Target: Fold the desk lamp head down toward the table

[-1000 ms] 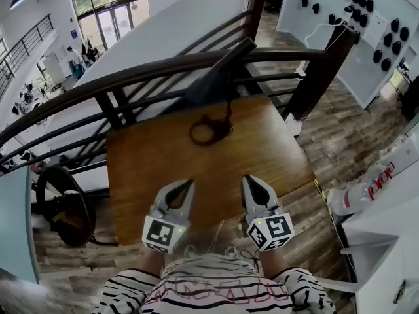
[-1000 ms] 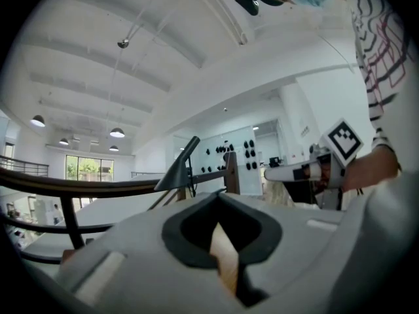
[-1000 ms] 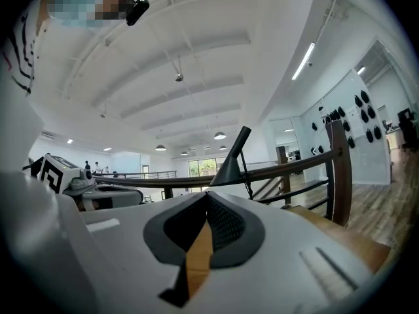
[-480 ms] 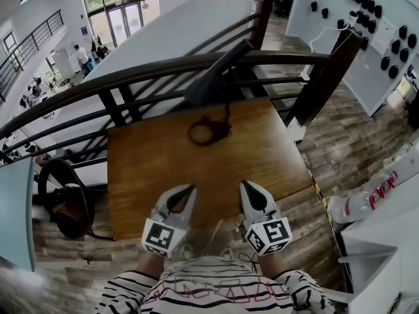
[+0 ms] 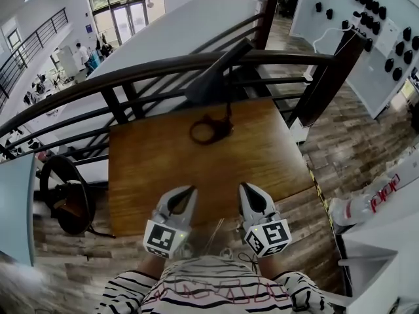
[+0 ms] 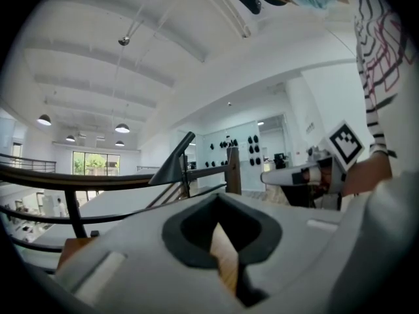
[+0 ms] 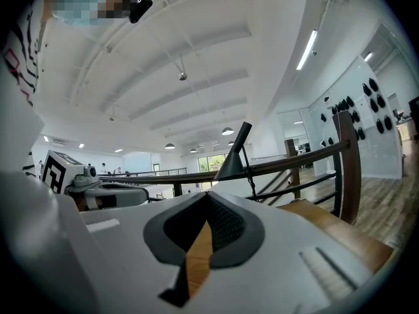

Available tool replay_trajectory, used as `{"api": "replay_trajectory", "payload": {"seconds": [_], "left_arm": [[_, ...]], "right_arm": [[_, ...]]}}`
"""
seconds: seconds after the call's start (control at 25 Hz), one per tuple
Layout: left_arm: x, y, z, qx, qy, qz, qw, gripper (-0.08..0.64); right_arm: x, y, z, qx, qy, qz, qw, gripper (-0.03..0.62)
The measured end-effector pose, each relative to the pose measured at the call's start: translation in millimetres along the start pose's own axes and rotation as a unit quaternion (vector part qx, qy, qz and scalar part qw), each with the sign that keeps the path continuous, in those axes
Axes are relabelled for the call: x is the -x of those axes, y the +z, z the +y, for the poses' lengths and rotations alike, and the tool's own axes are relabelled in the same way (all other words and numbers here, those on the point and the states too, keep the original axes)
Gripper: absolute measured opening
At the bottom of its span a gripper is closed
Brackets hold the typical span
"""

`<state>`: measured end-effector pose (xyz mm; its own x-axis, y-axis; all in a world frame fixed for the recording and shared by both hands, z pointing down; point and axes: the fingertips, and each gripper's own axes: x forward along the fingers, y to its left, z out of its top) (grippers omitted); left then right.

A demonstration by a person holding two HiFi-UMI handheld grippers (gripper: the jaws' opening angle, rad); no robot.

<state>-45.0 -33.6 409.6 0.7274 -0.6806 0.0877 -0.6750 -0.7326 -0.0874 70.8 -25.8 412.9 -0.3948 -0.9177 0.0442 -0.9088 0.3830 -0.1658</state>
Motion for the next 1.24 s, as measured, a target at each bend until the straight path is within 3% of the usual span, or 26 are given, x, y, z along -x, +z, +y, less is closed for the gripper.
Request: {"api": "replay_trajectory", "payload": {"seconds": [1.24], "left_arm": [[6.2,-9.9,-12.9,0.010,-0.008,0.005,0.9999,0.002]], "right_arm": [[6.1,-9.6,4.5,0.016,-0.002,0.004,1.000,0.000]]}}
